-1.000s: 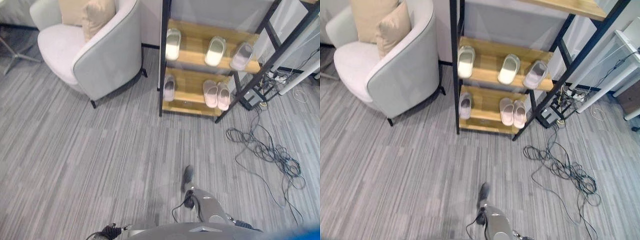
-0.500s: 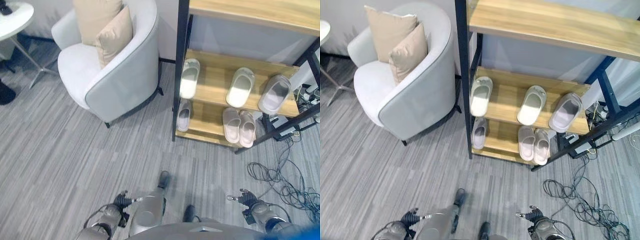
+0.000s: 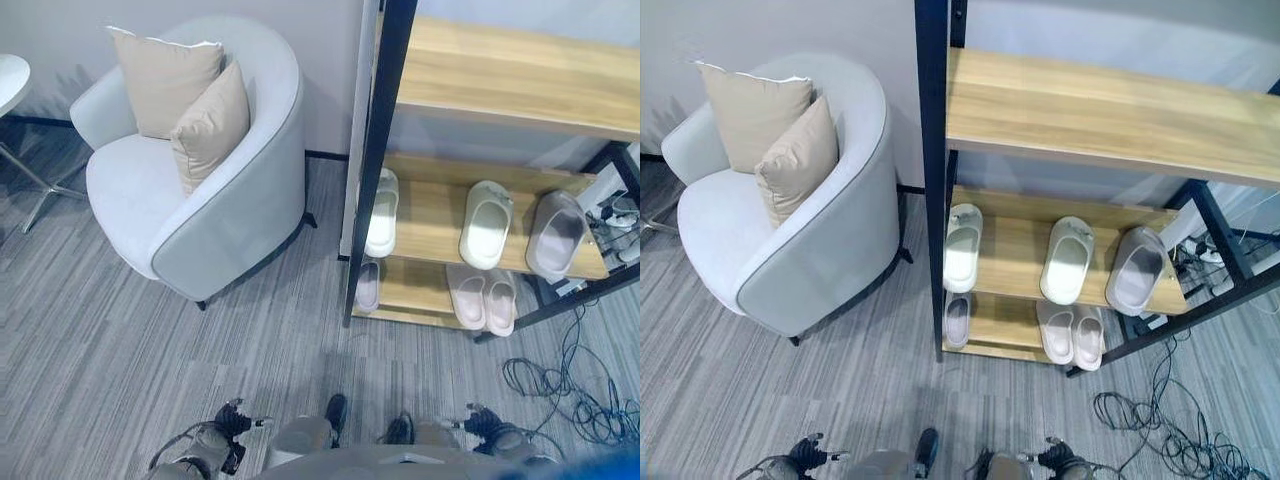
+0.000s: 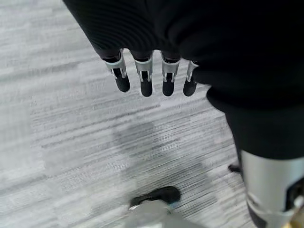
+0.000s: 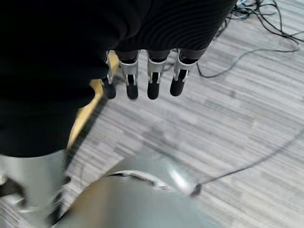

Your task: Arrange the slippers neatly on the shoe rack.

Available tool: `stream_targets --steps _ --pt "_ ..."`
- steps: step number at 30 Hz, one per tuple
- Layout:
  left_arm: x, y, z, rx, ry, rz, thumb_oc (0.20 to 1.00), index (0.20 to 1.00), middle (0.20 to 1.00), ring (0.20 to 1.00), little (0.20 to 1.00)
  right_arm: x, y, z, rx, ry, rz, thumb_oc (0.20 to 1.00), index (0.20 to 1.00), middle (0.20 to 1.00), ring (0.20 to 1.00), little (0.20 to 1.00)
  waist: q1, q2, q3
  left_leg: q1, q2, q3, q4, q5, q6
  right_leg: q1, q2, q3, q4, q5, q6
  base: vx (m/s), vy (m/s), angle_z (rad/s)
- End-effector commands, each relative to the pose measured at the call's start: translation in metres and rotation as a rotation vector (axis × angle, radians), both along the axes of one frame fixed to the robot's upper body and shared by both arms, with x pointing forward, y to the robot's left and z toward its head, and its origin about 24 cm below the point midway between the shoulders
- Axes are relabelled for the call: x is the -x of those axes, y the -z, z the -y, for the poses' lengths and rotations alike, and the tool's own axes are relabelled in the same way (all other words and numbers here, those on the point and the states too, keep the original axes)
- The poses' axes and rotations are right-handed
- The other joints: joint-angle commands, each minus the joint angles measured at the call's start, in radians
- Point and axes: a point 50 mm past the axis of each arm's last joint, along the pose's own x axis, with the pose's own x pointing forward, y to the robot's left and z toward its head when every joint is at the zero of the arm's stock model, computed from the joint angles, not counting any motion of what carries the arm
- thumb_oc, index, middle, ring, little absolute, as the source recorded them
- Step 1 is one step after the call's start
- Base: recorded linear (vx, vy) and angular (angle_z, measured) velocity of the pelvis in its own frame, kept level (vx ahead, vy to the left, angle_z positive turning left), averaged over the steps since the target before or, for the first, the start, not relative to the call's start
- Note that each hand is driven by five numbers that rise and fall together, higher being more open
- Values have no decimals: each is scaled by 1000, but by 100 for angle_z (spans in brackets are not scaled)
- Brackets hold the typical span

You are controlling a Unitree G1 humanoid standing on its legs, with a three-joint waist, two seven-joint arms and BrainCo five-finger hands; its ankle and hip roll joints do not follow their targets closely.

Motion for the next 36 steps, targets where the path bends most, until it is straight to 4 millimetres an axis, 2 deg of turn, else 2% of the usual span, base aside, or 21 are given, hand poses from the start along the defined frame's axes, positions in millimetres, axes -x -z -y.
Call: stream_targets --steps 1,4,5,10,13,14,15,17,18,19,20,22,23,24,25,28,30,31,33,34,36 --pt "8 1 -3 -20 -29 -4 1000 1000 1000 1000 1000 10 -1 13 37 -25 -20 1000 1000 1000 1000 1000 -4 -25 -17 -21 71 -48 51 -88 -71 127 82 -8 -254 120 -14 113 -186 29" --pt "8 2 3 0 -52 8 1000 1000 1000 1000 1000 8 -2 14 38 -38 -11 1000 1000 1000 1000 1000 -3 -23 -34 -5 95 -59 8 -68 -93 161 109 -33 -317 121 -19 110 -209 34" --pt "6 3 8 8 -44 18 1000 1000 1000 1000 1000 -3 -6 14 47 -70 31 1000 1000 1000 1000 1000 -4 -18 -38 12 107 -75 -21 -53 -105 188 125 -49 -341 113 -28 99 -183 36" --pt "9 6 16 17 -21 8 1000 1000 1000 1000 1000 -28 -14 4 21 -105 146 1000 1000 1000 1000 1000 -1 -9 -45 46 120 -97 -68 -32 -117 224 146 -79 -363 92 -40 56 -70 10" --pt "13 7 19 20 -19 -4 1000 1000 1000 1000 1000 -34 -14 -7 -18 -122 171 1000 1000 1000 1000 1000 1 -4 -51 63 122 -100 -91 -25 -117 239 149 -85 -379 93 -40 39 -3 16" --pt "9 6 18 11 3 -1 1000 1000 1000 1000 1000 -59 -22 -26 -55 -179 254 1000 1000 1000 1000 1000 15 -4 -58 69 122 -107 -105 -19 -118 250 150 -95 -393 93 -39 37 19 9" --pt "12 7 19 22 -27 3 1000 1000 1000 1000 1000 -39 -14 -28 -87 -140 204 1000 1000 1000 1000 1000 3 1 -58 74 124 -99 -114 -15 -116 251 151 -88 -398 98 -36 0 0 0" --pt "13 7 20 22 -13 1 1000 1000 1000 1000 1000 -49 -17 -35 -100 -159 236 1000 1000 1000 1000 1000 12 5 -62 78 123 -103 -124 -11 -116 256 152 -91 -411 101 -36 -2 16 4" --pt "11 7 22 20 -9 12 1000 1000 1000 1000 1000 -40 -14 -42 -148 -183 215 1000 1000 1000 1000 1000 10 8 -62 78 122 -99 -134 -5 -117 256 150 -91 -417 105 -33 -42 54 5" --pt "6 7 30 64 47 27 1000 1000 1000 1000 1000 -58 -25 -46 -260 -172 282 1000 1000 1000 1000 1000 13 14 -64 77 118 -102 -138 -1 -117 254 146 -97 -417 106 -32 -55 57 -4" --pt "4 6 26 51 38 38 1000 1000 1000 1000 1000 -64 -31 -45 -240 -188 340 1000 1000 1000 1000 1000 15 16 -64 73 117 -104 -138 -1 -118 254 146 -98 -417 105 -30 -38 38 6" --pt "5 7 28 54 53 30 1000 1000 1000 1000 1000 -66 -33 -53 -259 -225 357 1000 1000 1000 1000 1000 17 17 -66 71 114 -105 -138 2 -120 254 146 -102 -417 103 -29 -38 16 4" --pt "5 7 30 60 54 32 1000 1000 1000 1000 1000 -76 -43 -68 -304 -299 415 1000 1000 1000 1000 1000 18 17 -64 67 112 -105 -138 4 -122 252 144 -105 -417 102 -28 -52 20 -1" --pt "4 7 30 61 54 35 1000 1000 1000 1000 1000 -80 -49 -73 -320 -339 443 1000 1000 1000 1000 1000 17 15 -63 65 112 -105 -138 4 -123 252 144 -106 -417 102 -27 -46 11 1" --pt "4 6 30 59 55 44 1000 1000 1000 1000 1000 -88 -64 -87 -368 -430 519 1000 1000 1000 1000 1000 17 11 -61 62 111 -103 -138 5 -126 250 143 -108 -417 101 -27 -31 1 0" --pt "5 6 29 57 57 50 1000 1000 1000 1000 1000 -94 -82 -102 -422 -546 583 1000 1000 1000 1000 1000 16 8 -58 61 111 -99 -138 4 -127 247 144 -106 -417 102 -26 -8 0 1" --pt "7 6 30 57 67 46 1000 1000 1000 1000 1000 -103 -111 -121 -499 -706 684 1000 1000 1000 1000 1000 19 2 -57 58 112 -99 -138 3 -129 245 145 -107 -417 99 -25 0 0 0" --pt "7 7 30 58 67 46 1000 1000 1000 1000 1000 -103 -111 -120 -498 -707 684 1000 1000 1000 1000 1000 19 3 -57 58 113 -99 -138 3 -129 245 146 -107 -417 99 -25 0 0 0" --pt "8 7 32 60 79 45 1000 1000 1000 1000 1000 -112 -135 -126 -501 -812 788 1000 1000 1000 1000 1000 23 4 -59 56 113 -100 -138 1 -131 243 147 -109 -417 97 -23 0 0 0" --pt "11 8 34 68 76 42 1000 1000 1000 1000 1000 -118 -157 -126 -504 -860 883 1000 1000 1000 1000 1000 25 3 -64 56 115 -100 -138 -1 -132 242 147 -110 -417 95 -22 41 25 4" --pt "15 9 37 84 58 35 1000 1000 1000 1000 1000 -132 -184 -116 -388 -878 1043 1000 1000 1000 1000 1000 25 5 -68 57 113 -106 -138 -2 -132 245 149 -119 -417 94 -22 52 33 6"
